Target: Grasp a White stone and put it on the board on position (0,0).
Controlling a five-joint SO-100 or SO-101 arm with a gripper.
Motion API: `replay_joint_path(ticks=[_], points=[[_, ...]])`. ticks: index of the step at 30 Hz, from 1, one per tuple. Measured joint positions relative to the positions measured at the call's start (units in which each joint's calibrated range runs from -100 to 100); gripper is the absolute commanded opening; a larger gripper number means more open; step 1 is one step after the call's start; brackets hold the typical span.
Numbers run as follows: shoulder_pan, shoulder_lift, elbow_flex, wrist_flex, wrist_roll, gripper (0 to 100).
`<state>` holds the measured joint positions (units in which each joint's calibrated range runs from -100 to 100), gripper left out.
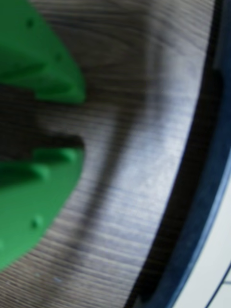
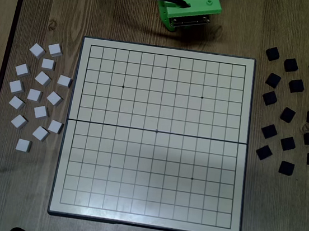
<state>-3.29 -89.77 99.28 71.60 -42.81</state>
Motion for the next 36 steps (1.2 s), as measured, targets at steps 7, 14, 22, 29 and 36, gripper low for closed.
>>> replay_joint_path(ticks=[7, 14, 22, 29, 36], points=[[-11.4, 0.0, 0.0, 0.2, 2.0, 10], [-13.0, 0.0, 0.0, 0.6, 1.9, 10], [-13.2, 0.0, 0.0, 0.6, 1.9, 10], [-13.2, 0.0, 0.0, 0.6, 1.9, 10], [-13.2, 0.0, 0.0, 0.6, 1.9, 10]])
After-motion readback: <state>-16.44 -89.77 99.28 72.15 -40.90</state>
